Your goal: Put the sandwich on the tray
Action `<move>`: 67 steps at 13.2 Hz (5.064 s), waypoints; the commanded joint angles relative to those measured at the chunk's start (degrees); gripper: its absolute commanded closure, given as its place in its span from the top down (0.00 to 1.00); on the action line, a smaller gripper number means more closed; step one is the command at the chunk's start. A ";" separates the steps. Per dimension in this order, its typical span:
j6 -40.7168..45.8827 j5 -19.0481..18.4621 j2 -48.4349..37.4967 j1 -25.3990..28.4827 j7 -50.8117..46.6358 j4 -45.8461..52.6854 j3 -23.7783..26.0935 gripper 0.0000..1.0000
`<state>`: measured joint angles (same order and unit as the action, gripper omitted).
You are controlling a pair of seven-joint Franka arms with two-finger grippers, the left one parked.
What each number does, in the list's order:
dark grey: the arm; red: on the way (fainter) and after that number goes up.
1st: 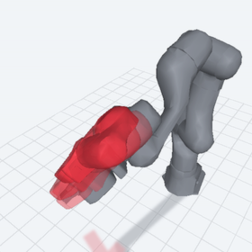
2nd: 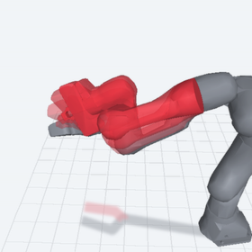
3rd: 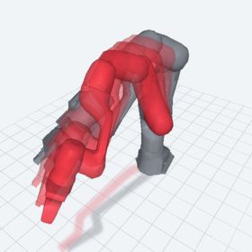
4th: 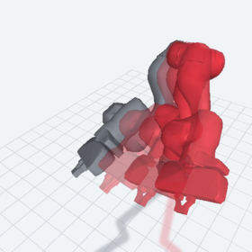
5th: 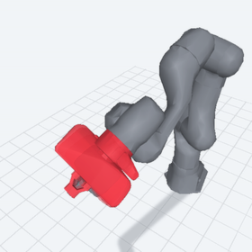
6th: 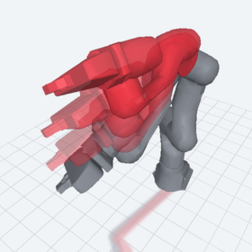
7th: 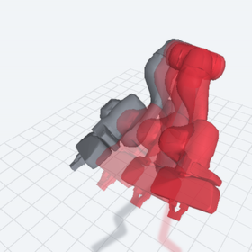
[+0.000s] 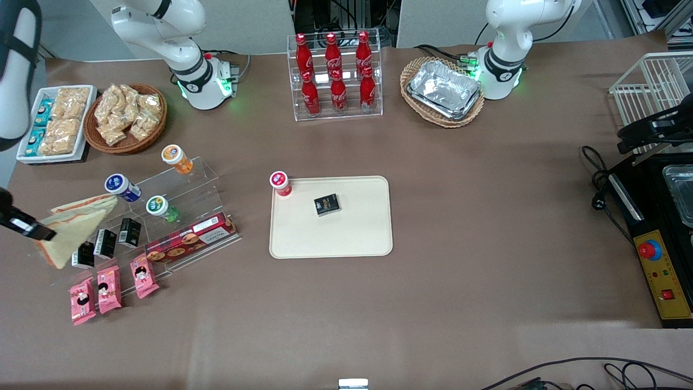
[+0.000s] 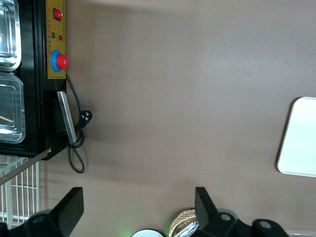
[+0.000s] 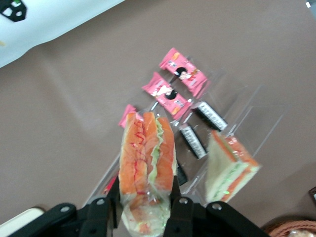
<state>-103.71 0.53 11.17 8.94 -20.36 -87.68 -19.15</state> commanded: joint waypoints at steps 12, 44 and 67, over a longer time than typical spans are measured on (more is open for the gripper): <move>2.03 1.05 1.48 7.83 60.51 0.75 -0.36 0.41; -31.46 -0.45 27.94 27.71 72.12 0.93 17.92 0.47; -8.44 4.55 7.65 17.36 67.29 0.84 15.90 1.00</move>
<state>-116.01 1.52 23.61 30.32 47.68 -85.59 -2.85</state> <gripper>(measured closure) 0.000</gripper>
